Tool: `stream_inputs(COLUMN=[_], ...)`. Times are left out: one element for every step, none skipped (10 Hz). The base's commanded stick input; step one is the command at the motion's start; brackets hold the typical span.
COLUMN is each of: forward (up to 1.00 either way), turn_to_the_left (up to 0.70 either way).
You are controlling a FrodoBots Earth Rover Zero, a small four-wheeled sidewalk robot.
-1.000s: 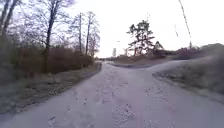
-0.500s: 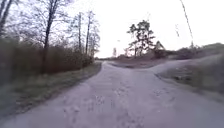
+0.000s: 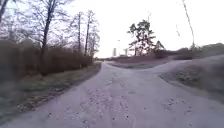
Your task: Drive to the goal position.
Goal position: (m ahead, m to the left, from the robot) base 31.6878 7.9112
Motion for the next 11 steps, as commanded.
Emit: stream_inputs(forward=[1.0,1.0,1.0,1.0,1.0,1.0,1.0,1.0,1.0,1.0,1.0], turn_to_the_left=[0.01,0.01,0.01,0.01,0.01,0.01,0.01,0.01,0.01,0.01,0.01])
